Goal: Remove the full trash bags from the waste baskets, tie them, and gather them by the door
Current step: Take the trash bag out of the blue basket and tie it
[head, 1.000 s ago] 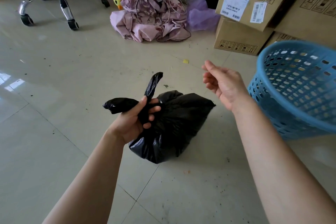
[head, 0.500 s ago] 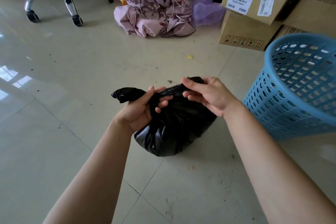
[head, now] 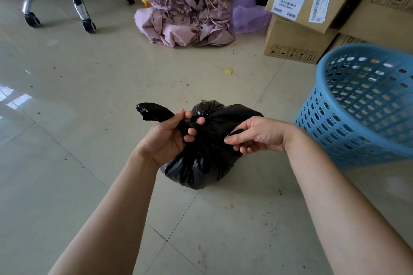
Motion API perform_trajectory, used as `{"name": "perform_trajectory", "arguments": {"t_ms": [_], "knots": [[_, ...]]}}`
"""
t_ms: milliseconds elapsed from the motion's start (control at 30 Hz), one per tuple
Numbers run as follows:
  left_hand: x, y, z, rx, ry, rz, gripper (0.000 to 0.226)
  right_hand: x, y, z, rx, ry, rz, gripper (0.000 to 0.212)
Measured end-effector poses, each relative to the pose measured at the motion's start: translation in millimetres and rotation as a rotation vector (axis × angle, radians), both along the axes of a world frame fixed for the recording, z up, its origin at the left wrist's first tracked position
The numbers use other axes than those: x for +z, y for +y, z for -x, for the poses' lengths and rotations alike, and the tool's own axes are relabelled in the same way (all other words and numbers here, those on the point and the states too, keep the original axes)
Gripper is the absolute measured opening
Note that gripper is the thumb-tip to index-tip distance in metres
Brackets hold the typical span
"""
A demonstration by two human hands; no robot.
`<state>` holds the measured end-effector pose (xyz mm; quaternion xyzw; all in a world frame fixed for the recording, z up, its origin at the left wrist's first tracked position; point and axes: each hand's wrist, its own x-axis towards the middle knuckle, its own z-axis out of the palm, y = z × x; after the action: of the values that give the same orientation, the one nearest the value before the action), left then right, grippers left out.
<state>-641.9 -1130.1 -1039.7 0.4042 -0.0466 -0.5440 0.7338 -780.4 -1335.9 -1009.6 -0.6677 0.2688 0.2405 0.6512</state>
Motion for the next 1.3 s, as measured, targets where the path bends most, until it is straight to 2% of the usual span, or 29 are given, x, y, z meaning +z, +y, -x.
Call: {"name": "perform_trajectory", "arguments": {"t_ms": [100,200,267,333,400,467,533,633,700,833,900,967,1067,1133,1200,1300], "knots": [[4.9,-1.0,-0.8,-0.056,-0.012,-0.003,0.029,-2.3,4.0,-5.6,0.086,0.019,0.194,0.026],[9.5,-4.1,-4.0,-0.125,-0.139,-0.095,0.03,7.8,2.4,-5.8,0.181,-0.044,0.415,0.025],[12.3,-4.8,-5.6,-0.158,-0.199,-0.13,0.032,13.9,-0.8,-6.5,0.052,-0.155,0.436,0.024],[14.7,-5.3,-5.3,-0.201,-0.236,-0.138,0.032,13.6,-2.7,-14.0,-0.079,-0.293,0.589,0.019],[16.3,-6.3,-2.4,-0.257,-0.259,-0.142,0.032,12.0,5.0,-24.0,-0.027,-0.373,0.673,0.035],[16.7,-8.1,0.7,-0.301,-0.301,-0.159,0.03,6.7,15.5,-30.7,0.035,-0.405,0.534,0.048],[18.1,-9.2,2.1,-0.3,-0.357,-0.177,0.029,-3.8,20.0,-32.4,0.063,-0.368,0.412,0.041],[16.9,-5.5,-2.7,-0.237,-0.422,-0.188,0.027,-17.4,15.8,-30.2,0.1,-0.294,0.523,0.021],[13.6,0.6,-7.3,-0.181,-0.445,-0.192,0.022,-18.9,13.4,-26.7,0.096,-0.267,0.555,0.02],[2.7,6.1,-10.2,-0.069,-0.467,-0.18,0.008,-20.0,11.3,-24.0,0.069,-0.247,0.469,0.021],[-3.0,8.3,-12.1,-0.047,-0.498,-0.19,0.014,-18.5,13.8,-25.4,0.037,-0.215,0.419,0.021],[-11.5,10.7,-15.9,0.016,-0.644,-0.259,0.019,-16.7,15.8,-27.0,0.025,-0.196,0.411,0.021],[-20.0,8.1,-16.7,0.2,-1.033,-0.514,0.025,-16.4,18.2,-27.7,0.016,-0.198,0.399,0.021],[-21.6,2.7,-12.8,0.324,-1.138,-0.6,0.032,-16.8,21.1,-28.4,0.015,-0.198,0.396,0.021],[-21.0,0.6,-6.0,0.375,-1.11,-0.609,0.031,-18.0,25.0,-29.0,0.042,-0.196,0.415,0.02],[-28.0,-0.5,1.1,0.393,-0.817,-0.451,0.021,-21.1,26.6,-27.6,0.068,-0.198,0.44,0.015]]}}
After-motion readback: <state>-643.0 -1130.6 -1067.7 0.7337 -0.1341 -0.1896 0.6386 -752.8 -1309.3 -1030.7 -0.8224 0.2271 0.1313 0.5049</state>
